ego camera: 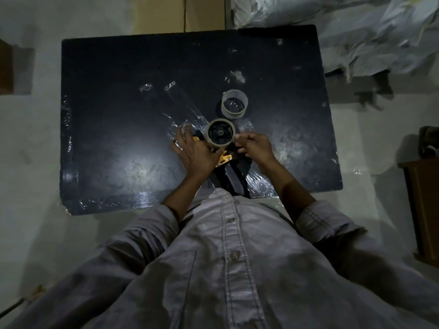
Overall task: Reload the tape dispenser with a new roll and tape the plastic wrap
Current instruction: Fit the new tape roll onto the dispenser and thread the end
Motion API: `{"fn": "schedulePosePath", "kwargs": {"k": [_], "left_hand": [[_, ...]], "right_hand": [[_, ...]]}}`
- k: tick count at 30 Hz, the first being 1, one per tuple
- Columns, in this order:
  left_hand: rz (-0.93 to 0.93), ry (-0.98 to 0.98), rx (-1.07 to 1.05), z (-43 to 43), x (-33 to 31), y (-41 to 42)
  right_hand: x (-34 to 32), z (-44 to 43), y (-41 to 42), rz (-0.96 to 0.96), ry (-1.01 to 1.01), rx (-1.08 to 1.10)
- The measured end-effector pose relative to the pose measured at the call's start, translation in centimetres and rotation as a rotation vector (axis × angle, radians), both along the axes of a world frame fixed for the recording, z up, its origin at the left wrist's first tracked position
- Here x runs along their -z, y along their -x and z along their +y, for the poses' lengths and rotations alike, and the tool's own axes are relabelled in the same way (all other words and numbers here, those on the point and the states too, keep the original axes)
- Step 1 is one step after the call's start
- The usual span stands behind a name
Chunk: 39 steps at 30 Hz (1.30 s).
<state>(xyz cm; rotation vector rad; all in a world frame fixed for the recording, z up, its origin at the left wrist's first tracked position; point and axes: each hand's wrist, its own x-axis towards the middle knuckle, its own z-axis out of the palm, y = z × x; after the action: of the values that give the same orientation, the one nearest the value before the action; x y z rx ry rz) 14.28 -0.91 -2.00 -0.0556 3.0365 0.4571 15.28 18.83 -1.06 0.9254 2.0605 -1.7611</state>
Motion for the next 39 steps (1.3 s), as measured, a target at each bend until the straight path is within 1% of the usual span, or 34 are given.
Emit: {"fn": "schedulePosePath", "kwargs": {"k": [4,8,13,16,22,24,27,30,35,39], "left_hand": [[-0.009,0.027,-0.022,0.3,-0.1,0.2],[0.021,0.005,-0.023,0.1,0.3,0.2],[0.051,-0.026,-0.005,-0.6,0.8,0.4],[0.044,-0.016,0.005,-1.2,1.4,0.7],[0.059,-0.034,0.001,-1.8,2.0,1.1],[0.056,-0.043,0.008,-2.0,2.1,1.0],[0.063,-0.084,0.025,-2.4,2.3,0.6],[0.101,-0.097,0.031,-2.6,2.0,0.3],[0.126,-0.097,0.061,-3.4,1.8,0.0],[0.113,-0.068,0.072,-3.5,1.7,-0.2]], "right_hand": [[0.5,0.0,-0.6,-0.019,-0.016,-0.02],[0.5,-0.1,-0.9,-0.009,-0.01,-0.01],[0.6,-0.4,-0.8,0.003,-0.027,-0.041],[0.3,-0.8,-1.1,0.005,-0.001,-0.067],[0.7,-2.0,-3.8,-0.069,-0.043,-0.241],[0.7,-2.2,-4.7,-0.049,-0.068,-0.339],[0.0,-2.2,-5.1,-0.036,-0.172,-0.505],[-0.4,-2.4,-5.1,-0.081,-0.269,-0.583],[-0.1,-2.9,-5.3,-0.17,-0.344,-0.528],[0.1,-3.1,-5.4,-0.173,-0.344,-0.474]]}}
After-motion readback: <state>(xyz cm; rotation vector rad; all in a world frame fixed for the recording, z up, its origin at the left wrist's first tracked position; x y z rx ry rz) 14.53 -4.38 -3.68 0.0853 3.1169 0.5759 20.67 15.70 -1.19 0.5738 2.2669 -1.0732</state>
